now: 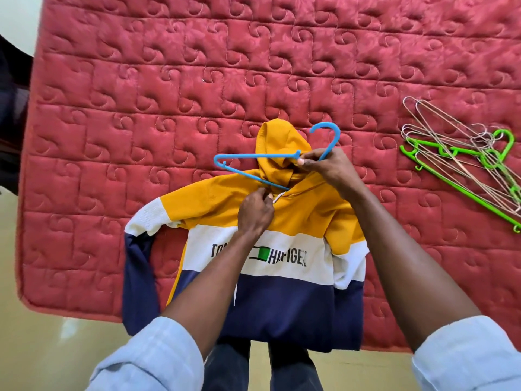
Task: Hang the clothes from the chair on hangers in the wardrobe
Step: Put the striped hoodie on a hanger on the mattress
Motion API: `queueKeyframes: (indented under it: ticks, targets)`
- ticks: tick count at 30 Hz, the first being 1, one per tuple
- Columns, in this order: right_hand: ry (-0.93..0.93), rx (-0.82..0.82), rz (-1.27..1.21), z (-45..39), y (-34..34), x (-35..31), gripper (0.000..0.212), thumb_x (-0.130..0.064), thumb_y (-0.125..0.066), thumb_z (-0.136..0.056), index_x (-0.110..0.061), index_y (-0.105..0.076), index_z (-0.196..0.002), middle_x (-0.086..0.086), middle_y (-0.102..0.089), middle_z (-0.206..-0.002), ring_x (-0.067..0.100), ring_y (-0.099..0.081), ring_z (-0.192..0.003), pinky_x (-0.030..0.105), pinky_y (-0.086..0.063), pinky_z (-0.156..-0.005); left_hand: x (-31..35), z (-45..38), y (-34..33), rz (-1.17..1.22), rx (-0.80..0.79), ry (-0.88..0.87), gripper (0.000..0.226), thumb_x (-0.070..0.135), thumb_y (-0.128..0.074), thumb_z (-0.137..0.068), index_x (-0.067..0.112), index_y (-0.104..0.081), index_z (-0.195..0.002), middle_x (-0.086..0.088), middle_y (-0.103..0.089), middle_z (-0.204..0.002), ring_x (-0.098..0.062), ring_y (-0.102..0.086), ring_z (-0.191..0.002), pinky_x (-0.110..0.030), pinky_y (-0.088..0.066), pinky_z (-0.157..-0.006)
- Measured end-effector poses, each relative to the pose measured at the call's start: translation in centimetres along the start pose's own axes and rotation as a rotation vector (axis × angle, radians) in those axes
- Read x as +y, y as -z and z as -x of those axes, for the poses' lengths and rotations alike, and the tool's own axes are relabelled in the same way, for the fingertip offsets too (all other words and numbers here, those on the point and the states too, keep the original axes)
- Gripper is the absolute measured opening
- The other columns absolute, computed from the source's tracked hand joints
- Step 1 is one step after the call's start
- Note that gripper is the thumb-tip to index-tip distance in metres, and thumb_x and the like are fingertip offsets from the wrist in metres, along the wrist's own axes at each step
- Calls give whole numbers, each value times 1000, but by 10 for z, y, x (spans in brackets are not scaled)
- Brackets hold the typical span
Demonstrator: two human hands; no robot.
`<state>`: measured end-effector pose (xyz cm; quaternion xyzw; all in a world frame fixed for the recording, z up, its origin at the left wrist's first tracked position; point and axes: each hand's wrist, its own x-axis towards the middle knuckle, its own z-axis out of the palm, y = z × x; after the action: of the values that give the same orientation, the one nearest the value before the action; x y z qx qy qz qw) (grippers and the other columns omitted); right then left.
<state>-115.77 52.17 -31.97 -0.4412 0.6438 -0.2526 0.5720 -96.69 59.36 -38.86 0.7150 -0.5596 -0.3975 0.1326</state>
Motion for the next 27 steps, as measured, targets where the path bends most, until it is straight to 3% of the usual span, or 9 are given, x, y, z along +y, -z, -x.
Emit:
queueKeyframes:
  ticks: [3,5,8,12,15,17,19,23,27]
  targets:
    - [6,61,-65,3,11,1,21,-20,-76,-83,-5,-75,-98,4,-73,-89,3,-64,-77,13,-49,-69,9,-12,0,-153,45,39,36,45,-57,-92,13,-60,-75,-15,-68,-88,-32,-62,-85,-41,-48,-74]
    - [14,71,-64,4,16,2,21,-23,-75,-84,-7,-76,-97,4,-73,-88,4,-64,-78,14,-49,-68,20,-19,-1,-185,86,73,53,61,-61,-83,9,-60,-72,-17,-66,-90,-33,-61,-89,-43,-49,-77]
    - [-3,45,-85,4,19,1,22,-25,-75,-83,-8,-76,-97,2,-73,-89,4,-64,-81,13,-48,-70,35,-23,0,-241,90,90,71,74,-66,-71,7,-62,-96,-14,-63,-104,-30,-58,-101,-42,-48,-86]
    - [-22,-43,-94,6,18,6,20,-25,-76,-82,-9,-76,-94,1,-72,-86,4,-63,-80,15,-48,-72,39,-32,1,-92,-23,210,84,64,-81,-63,7,-50,-117,-13,-61,-116,-32,-57,-110,-42,-49,-88]
    - [-16,-2,-113,5,15,5,24,-28,-79,-79,-8,-77,-92,0,-72,-82,4,-63,-77,16,-48,-69,29,-33,2,-167,-64,139,55,48,-80,-74,9,-60,-106,-12,-66,-106,-31,-62,-101,-41,-53,-80]
    - [-2,-10,-121,4,15,2,21,-26,-80,-79,-8,-77,-89,-3,-71,-77,2,-63,-73,13,-48,-66,23,-31,5,-197,6,98,23,29,-69,-85,9,-62,-91,-12,-67,-92,-31,-65,-89,-37,-49,-67]
    - [14,-26,-127,3,16,-1,14,-18,-78,-80,-8,-75,-88,-3,-70,-73,2,-62,-69,12,-48,-65,22,-29,11,-73,101,140,10,16,-57,-90,8,-59,-93,-13,-65,-90,-32,-63,-85,-36,-43,-66]
    - [-31,-80,-110,0,25,9,31,-12,-77,-79,-6,-72,-109,10,-71,-87,7,-63,-76,17,-48,-71,25,-41,34,266,329,375,22,11,-47,-98,6,-58,-117,-17,-66,-112,-35,-60,-102,-37,-43,-78]
    - [-100,-185,-3,-1,27,21,22,-23,-77,-80,-16,-77,-101,7,-73,-104,13,-60,-93,28,-44,-82,13,-63,54,496,419,497,27,5,-46,-95,5,-65,-115,-10,-67,-112,-26,-61,-100,-27,-44,-76]
